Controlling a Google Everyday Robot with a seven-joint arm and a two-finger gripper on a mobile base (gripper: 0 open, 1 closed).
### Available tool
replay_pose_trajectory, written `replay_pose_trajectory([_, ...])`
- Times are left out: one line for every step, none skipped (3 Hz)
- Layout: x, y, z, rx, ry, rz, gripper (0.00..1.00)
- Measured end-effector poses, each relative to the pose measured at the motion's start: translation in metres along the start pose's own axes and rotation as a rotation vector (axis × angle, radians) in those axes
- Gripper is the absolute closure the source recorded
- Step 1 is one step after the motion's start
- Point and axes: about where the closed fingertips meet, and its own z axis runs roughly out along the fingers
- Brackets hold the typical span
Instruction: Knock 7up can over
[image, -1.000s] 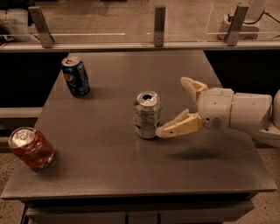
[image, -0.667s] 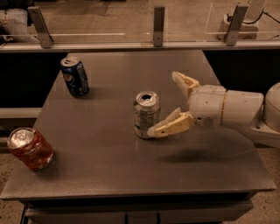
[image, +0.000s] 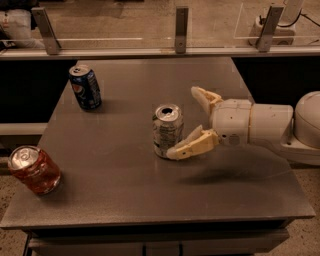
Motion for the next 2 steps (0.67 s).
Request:
replay_pose_trajectory([-0.001,0.002,0.003,-0.010,-0.013,0.004,0.00])
replay_pose_trajectory([-0.001,0.005,0.019,-0.031,-0.051,0.000,0.00])
